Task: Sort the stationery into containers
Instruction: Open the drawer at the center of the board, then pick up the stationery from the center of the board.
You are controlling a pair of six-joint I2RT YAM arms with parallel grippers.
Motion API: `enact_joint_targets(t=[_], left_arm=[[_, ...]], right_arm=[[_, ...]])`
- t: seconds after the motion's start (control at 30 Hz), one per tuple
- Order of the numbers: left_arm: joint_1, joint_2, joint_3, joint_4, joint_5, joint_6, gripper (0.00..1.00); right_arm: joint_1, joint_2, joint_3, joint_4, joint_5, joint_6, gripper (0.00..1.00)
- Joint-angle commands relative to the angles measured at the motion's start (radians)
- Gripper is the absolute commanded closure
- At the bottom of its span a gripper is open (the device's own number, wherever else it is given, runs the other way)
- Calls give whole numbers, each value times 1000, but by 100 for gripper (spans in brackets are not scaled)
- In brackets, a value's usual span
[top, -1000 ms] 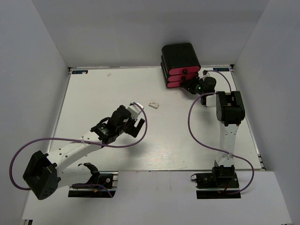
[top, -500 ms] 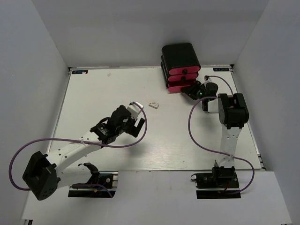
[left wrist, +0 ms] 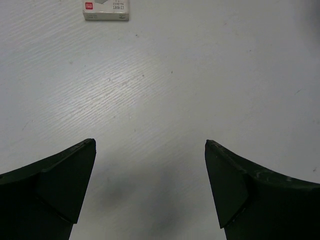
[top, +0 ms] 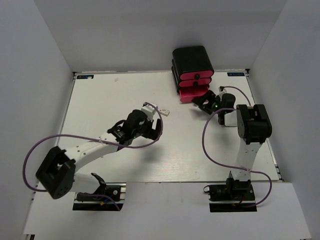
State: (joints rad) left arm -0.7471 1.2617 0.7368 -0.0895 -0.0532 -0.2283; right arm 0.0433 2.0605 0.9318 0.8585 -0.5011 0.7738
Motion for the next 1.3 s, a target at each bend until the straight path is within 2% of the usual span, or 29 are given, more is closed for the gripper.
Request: enact_joint_targets(t=[0.0,0.17,0.23,0.27,0.37,0.47,0.53,0.63,0.8,1.1,1.27], left_arm=[[5,96,113,25,6,-39,0],[5,328,281,-16,-36,-39,0],[5,402,337,-39,-65,-39,0],[5,439,396,-62,-89,-39,0],[14,576,502,-84,-109,-28,0],[34,711,639,-169,-118,-10,0],[43,754,711,-194,-128,6,0],[54,807,769,-216,-172,29,0],[84,887,880,-280,-206,40,0],[94,1001,1036,-362,-148,87,2],[94,966,958,-342,-85,87,7]], right_arm=[[-19,-92,-71,-44,-22,-50,10],[-29,-261,-188,-162,-74,-157,10],[-31,-318,-188,-267,-122,-252,10],[-30,-353,-171,-409,-149,-313,10],[-31,-465,-133,-591,-175,-433,10],[-68,-589,-126,-694,-197,-502,10],[-71,-646,-136,-719,-174,-545,10],[-75,-819,-177,-725,-153,-571,10],[-79,-980,-246,-688,-134,-561,10],[-111,-1089,-297,-645,-117,-558,10],[-137,-1099,-315,-635,-123,-562,10]])
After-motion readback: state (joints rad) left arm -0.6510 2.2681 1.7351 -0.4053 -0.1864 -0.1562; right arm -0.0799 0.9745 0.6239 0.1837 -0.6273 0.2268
